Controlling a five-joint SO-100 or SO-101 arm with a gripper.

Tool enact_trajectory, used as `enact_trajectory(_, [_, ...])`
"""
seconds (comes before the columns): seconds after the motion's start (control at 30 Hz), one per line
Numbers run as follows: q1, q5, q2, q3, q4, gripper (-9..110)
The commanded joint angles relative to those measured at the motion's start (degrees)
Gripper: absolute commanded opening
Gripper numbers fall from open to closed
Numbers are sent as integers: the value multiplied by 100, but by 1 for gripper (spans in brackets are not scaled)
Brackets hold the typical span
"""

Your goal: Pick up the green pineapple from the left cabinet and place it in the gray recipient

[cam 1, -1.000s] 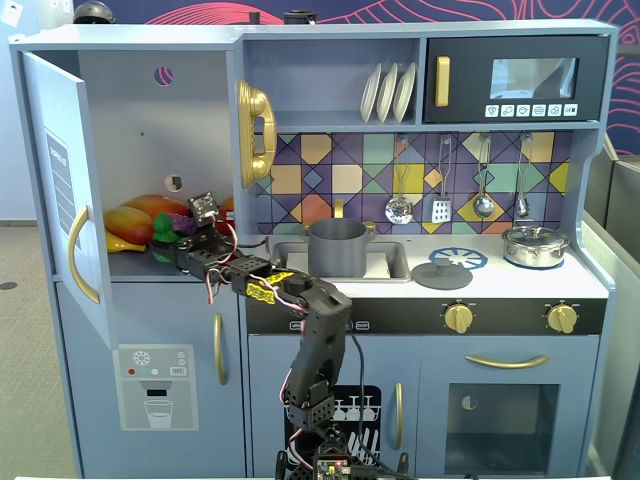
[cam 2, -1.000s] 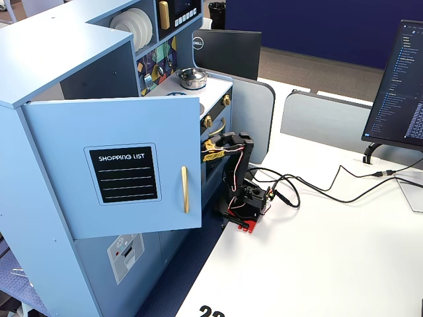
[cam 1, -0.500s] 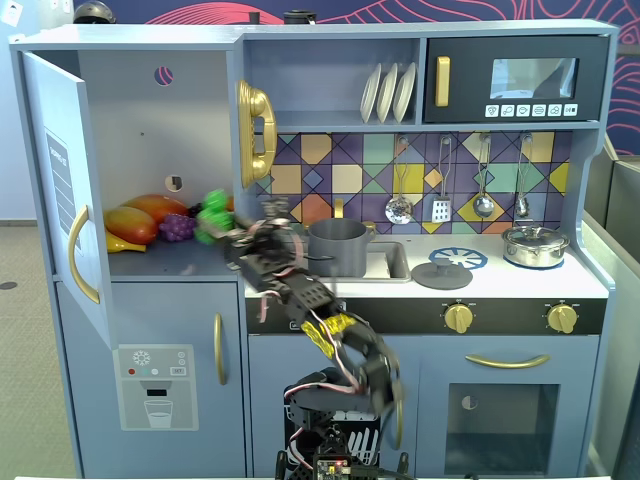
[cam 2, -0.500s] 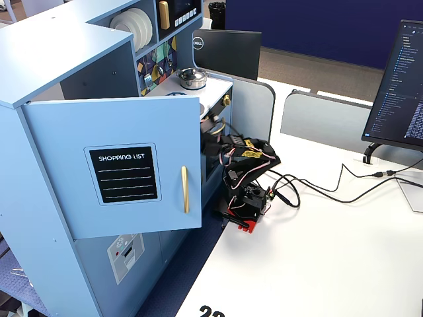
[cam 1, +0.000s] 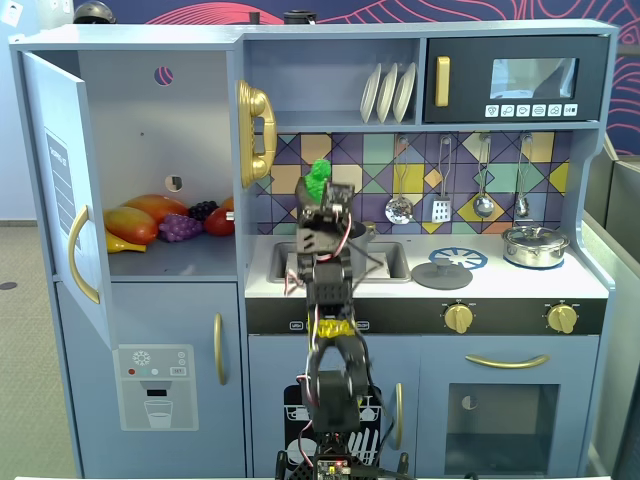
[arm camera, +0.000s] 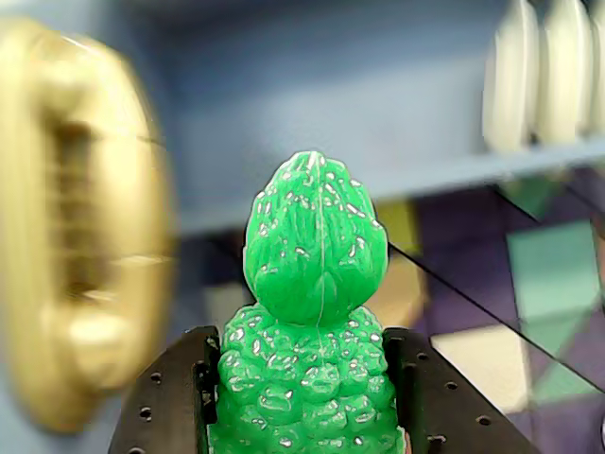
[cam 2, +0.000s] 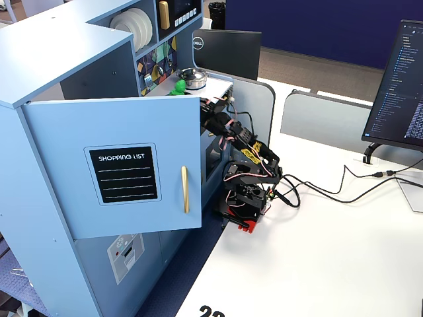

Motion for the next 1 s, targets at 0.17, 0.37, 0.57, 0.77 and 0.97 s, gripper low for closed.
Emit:
enact_trajectory(0.17, [554, -308, -2452, -1986, 554, 0])
enact_trajectory(0.37, [773, -483, -3384, -2619, 1187, 0])
enact_trajectory(0.57, [870, -738, -3744, -2795, 1591, 4])
enact_trajectory(0.77, [896, -290, -3753, -2856, 1397, 35])
enact_trajectory(0.97, [853, -369, -3006, -3006, 1828, 30])
